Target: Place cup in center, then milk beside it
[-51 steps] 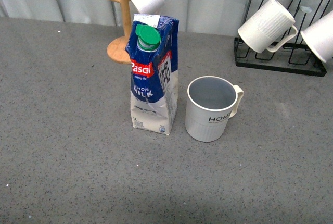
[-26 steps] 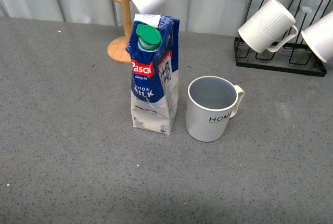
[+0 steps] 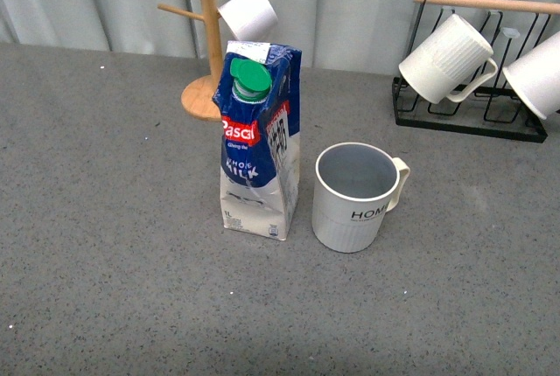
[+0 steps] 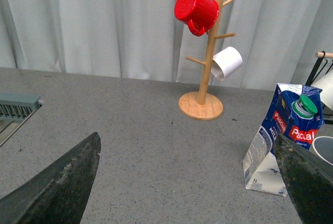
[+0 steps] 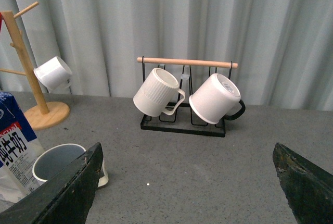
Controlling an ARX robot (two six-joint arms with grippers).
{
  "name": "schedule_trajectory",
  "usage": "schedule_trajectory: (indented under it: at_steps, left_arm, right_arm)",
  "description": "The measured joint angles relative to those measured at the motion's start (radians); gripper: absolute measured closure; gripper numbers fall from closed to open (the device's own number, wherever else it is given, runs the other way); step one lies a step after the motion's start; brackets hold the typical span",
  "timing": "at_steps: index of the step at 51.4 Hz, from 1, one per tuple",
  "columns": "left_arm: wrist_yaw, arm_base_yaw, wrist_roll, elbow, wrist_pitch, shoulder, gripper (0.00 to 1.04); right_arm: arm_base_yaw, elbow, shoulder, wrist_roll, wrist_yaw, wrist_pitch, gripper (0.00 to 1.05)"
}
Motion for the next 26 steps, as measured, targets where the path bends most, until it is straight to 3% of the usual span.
schedule_trajectory:
  at_steps: [26]
  left_arm:
    - [0.000,0.000,0.000,0.000,0.000,0.000,0.07]
  right_arm:
    - [0.000,0.000,0.000,0.000,0.000,0.000,0.09]
